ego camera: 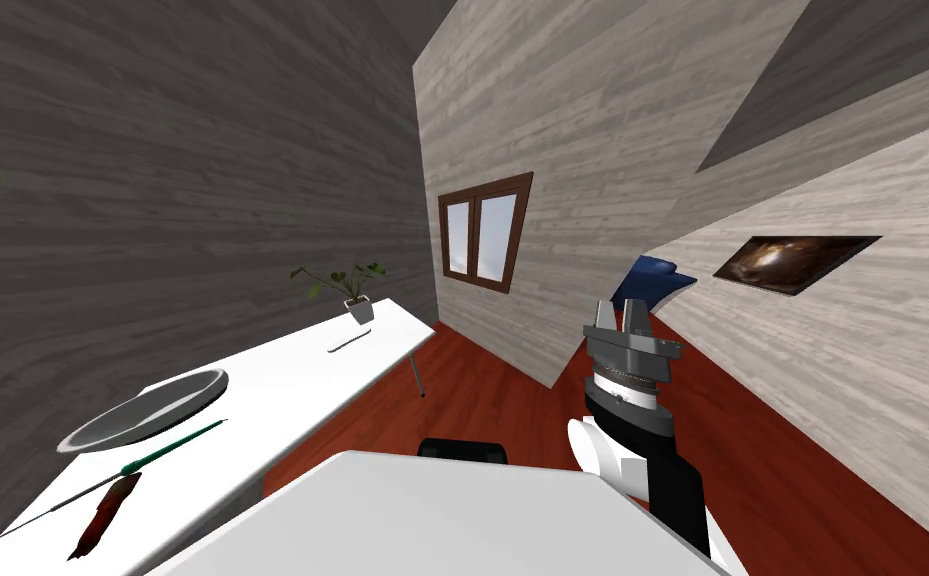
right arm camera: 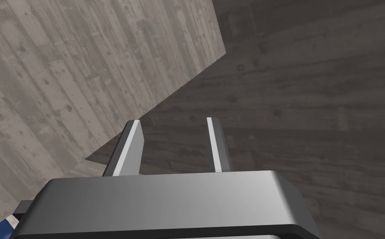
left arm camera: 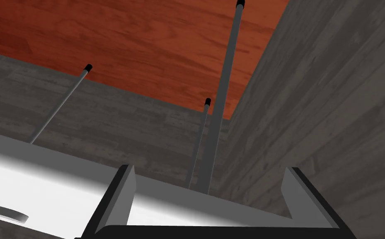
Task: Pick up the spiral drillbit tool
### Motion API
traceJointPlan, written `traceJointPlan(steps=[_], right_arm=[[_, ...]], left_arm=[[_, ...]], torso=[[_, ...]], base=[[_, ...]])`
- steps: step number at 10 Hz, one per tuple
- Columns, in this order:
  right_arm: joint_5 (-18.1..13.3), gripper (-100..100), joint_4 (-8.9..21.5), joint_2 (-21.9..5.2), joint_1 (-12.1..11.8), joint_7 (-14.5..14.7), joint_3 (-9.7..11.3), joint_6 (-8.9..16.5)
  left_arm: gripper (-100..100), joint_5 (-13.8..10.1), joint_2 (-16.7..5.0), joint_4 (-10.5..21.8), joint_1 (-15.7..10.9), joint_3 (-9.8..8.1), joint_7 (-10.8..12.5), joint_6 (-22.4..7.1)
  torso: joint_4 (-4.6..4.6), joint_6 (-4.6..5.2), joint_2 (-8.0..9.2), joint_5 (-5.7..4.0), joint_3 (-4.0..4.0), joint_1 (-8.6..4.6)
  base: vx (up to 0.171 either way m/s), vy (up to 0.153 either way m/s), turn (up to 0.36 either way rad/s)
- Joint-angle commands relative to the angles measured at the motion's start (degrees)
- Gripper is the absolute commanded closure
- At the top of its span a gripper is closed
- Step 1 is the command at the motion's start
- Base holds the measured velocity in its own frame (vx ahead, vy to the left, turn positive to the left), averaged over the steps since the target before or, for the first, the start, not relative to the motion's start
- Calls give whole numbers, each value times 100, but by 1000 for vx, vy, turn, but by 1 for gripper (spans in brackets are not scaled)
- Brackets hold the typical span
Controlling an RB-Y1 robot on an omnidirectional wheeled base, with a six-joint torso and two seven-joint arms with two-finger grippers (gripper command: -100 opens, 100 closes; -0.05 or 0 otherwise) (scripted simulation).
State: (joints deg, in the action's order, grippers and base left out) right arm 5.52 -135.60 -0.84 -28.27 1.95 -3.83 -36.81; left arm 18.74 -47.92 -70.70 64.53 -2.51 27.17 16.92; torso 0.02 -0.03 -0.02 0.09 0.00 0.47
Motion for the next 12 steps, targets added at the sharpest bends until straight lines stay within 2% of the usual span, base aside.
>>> traceJointPlan(steps=[1,5,8,11,12], right_arm=[[0,0,0,0,0,0,0,0],[0,0,0,0,0,0,0,0],[0,0,0,-1,0,0,-1,0],[0,0,0,-1,-1,0,-1,0],[0,0,0,-1,-1,0,-1,0]], left_arm=[[-100,91,-49,103,29,16,158,-72],[-100,539,-474,611,152,86,816,-252],[-100,807,-682,809,82,173,1207,-325],[-100,1009,-805,889,-70,284,1503,-353],[-100,963,-782,894,-41,255,1425,-334]], torso=[[0,0,0,0,0,0],[0,2,0,4,0,16],[0,0,-2,10,-1,38],[-2,-2,-12,11,-7,36],[-1,-2,-7,11,-4,39]], base=[[34,62,-87],[42,103,-223],[44,189,-179],[49,187,-135],[11,91,-38]])
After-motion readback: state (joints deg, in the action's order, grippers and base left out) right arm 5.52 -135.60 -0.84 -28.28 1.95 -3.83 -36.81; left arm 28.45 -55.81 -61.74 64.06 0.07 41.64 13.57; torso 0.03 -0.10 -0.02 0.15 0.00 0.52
